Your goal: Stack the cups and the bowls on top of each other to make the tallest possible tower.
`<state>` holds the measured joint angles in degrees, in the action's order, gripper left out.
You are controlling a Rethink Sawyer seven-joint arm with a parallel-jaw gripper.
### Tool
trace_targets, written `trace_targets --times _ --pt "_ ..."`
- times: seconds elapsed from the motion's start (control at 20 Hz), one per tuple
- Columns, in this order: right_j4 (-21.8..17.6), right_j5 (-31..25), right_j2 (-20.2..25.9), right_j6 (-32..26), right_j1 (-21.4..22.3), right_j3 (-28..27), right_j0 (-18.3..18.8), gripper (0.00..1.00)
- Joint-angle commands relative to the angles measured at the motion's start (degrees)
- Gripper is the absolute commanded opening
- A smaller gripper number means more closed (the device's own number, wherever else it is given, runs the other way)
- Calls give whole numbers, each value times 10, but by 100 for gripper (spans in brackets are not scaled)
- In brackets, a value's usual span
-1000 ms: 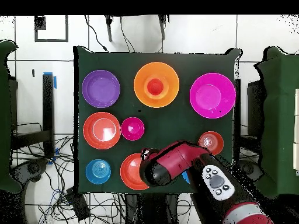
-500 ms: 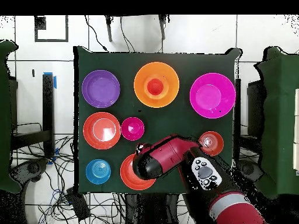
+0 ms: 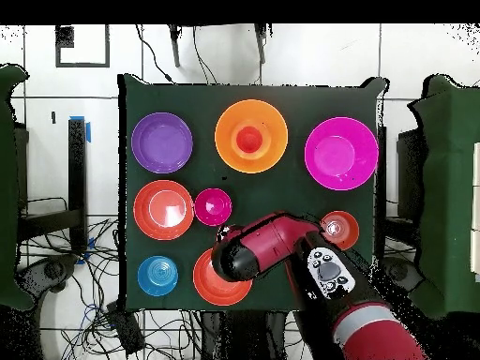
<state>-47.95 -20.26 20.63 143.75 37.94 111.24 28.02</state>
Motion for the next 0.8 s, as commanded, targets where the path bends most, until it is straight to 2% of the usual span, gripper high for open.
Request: trace_targets --times 0.05,0.5,0.8 --pt "27 -25 -23 30 -25 -69 -41 100" --pt "50 -23 -36 17 -30 -79 -55 100" --pt "74 -48 -35 2 -23 -83 -59 100"
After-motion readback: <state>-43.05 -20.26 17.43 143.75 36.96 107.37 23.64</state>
